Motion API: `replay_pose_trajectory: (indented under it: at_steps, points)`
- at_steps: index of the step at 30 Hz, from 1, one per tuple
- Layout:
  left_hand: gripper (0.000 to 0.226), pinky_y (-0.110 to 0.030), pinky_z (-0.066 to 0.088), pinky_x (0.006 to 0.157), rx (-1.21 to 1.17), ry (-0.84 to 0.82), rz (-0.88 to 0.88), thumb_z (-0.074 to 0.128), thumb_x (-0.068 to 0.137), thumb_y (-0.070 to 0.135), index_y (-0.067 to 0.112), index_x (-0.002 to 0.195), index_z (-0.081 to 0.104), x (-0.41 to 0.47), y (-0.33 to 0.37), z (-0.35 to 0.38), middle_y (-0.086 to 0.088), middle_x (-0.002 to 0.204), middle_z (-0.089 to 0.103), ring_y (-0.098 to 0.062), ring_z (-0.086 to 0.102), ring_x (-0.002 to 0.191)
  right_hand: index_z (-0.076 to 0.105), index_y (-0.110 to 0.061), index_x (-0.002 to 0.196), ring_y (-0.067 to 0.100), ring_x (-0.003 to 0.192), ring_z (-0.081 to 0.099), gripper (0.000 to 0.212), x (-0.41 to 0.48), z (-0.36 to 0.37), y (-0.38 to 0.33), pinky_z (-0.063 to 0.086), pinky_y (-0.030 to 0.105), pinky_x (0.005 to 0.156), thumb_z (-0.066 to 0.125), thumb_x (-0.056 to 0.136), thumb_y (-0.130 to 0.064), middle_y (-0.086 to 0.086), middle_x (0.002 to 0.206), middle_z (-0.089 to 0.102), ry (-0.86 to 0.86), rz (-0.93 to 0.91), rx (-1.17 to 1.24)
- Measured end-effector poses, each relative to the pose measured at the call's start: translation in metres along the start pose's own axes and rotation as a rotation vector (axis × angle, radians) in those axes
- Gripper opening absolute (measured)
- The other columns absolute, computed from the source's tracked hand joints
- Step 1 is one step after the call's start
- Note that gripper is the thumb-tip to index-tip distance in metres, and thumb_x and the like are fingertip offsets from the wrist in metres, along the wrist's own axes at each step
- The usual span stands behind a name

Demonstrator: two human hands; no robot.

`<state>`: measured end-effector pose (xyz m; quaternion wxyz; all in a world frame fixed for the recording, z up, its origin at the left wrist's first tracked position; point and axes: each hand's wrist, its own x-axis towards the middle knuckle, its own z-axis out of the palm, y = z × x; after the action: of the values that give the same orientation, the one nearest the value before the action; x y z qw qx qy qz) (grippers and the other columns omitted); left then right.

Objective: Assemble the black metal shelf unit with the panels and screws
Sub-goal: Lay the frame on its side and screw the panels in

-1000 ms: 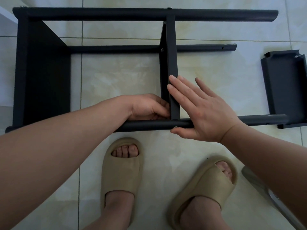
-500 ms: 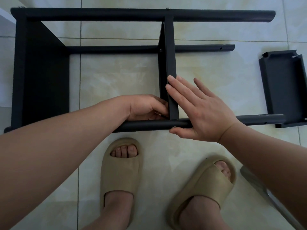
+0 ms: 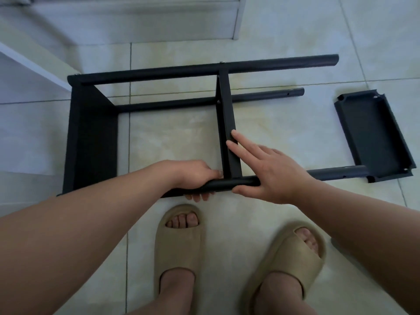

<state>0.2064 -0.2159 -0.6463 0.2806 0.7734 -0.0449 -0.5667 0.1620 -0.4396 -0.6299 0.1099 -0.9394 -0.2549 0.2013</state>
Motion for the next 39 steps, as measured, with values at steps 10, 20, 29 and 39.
replay_pose_trajectory:
  at_steps: [10, 20, 29, 39]
  points:
    - [0.038, -0.031, 0.046, 0.073, 0.204, 0.189, 0.013, 0.043, 0.102, 0.040, 0.011, 0.104, 0.066, -0.090, 0.057, -0.011, 0.001, 0.083, 0.067, -0.017, 0.058, 0.070, 0.023, -0.033, 0.156, 0.023, 0.127, 0.052, 0.059, -0.042, -0.082, -0.021, 0.040, 0.040, 0.107, 0.048, 0.103, -0.036, -0.003, 0.142, 0.051, -0.237, 0.247, -0.140]
    - [0.010, -0.031, 0.041, 0.071, 0.476, 0.637, 0.133, 0.065, 0.090, 0.028, 0.027, 0.089, 0.056, -0.158, 0.102, -0.026, 0.003, 0.088, 0.058, -0.022, 0.056, 0.088, 0.038, -0.034, 0.144, 0.020, 0.115, 0.054, 0.053, -0.080, -0.134, -0.032, 0.038, 0.037, 0.103, 0.048, 0.098, -0.010, -0.007, 0.125, 0.057, 0.192, 0.351, -0.234]
    - [0.018, -0.038, 0.039, 0.090, 0.513, 0.937, 0.230, 0.055, 0.097, 0.036, 0.036, 0.116, 0.058, -0.148, 0.094, -0.024, 0.008, 0.109, 0.054, -0.020, 0.054, 0.104, 0.020, -0.030, 0.158, 0.020, 0.150, 0.025, 0.060, -0.075, -0.124, -0.018, 0.011, 0.049, 0.124, 0.046, 0.104, -0.024, -0.005, 0.159, 0.032, 0.356, 0.479, -0.258]
    - [0.037, -0.047, 0.013, 0.119, 0.540, 1.175, 0.119, 0.040, 0.104, 0.039, 0.037, 0.141, 0.040, -0.089, 0.098, -0.057, 0.007, 0.131, 0.052, -0.021, 0.041, 0.127, -0.009, -0.024, 0.162, 0.027, 0.154, -0.021, 0.076, -0.015, -0.115, 0.001, -0.005, 0.049, 0.126, 0.033, 0.104, -0.051, 0.003, 0.168, -0.019, 0.401, 0.524, -0.070]
